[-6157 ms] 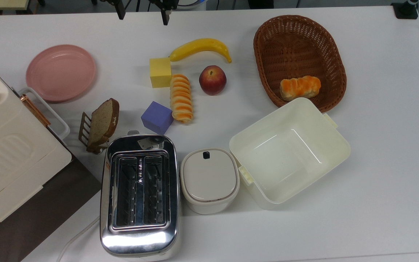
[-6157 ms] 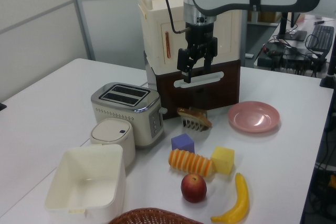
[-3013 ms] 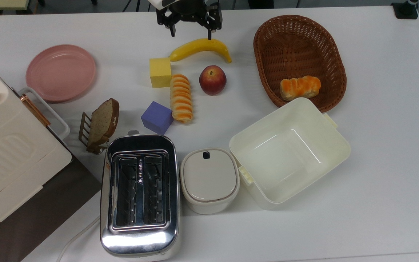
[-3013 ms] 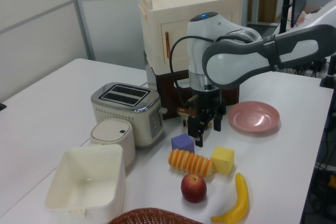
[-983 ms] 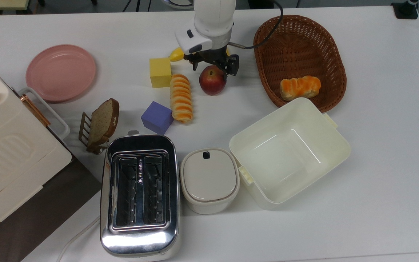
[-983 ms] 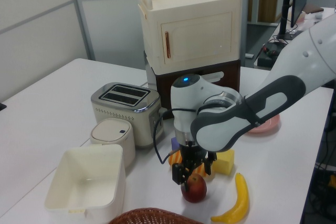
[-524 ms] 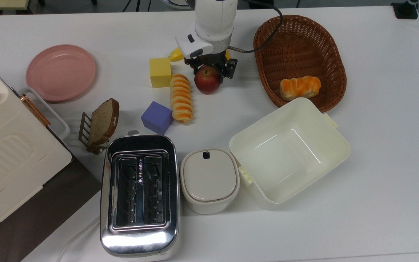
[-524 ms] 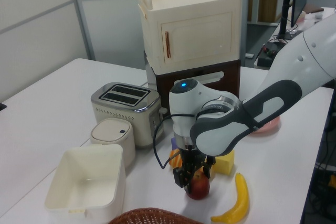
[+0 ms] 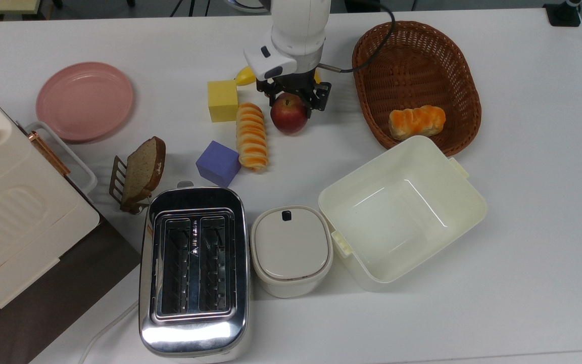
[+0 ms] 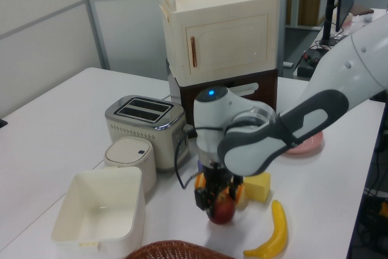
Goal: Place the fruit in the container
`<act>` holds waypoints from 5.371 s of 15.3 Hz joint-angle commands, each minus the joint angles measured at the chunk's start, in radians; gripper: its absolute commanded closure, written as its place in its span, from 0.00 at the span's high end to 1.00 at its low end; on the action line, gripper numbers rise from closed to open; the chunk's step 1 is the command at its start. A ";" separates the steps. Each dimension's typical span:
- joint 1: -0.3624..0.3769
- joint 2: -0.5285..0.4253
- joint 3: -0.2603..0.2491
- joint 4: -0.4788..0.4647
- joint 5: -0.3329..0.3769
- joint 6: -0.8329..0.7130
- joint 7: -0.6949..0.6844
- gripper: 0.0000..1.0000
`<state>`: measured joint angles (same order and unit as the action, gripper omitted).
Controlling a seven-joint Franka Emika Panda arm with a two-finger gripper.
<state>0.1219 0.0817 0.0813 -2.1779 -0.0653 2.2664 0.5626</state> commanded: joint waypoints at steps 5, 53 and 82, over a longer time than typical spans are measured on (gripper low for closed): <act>-0.018 -0.011 0.021 0.259 -0.054 0.004 0.010 0.28; -0.039 0.418 0.259 0.561 -0.488 0.226 0.017 1.00; -0.010 -0.134 -0.276 0.553 0.019 -0.620 -0.435 1.00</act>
<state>0.0983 -0.0386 -0.1863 -1.6048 -0.0697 1.6395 0.1438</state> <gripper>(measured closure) 0.000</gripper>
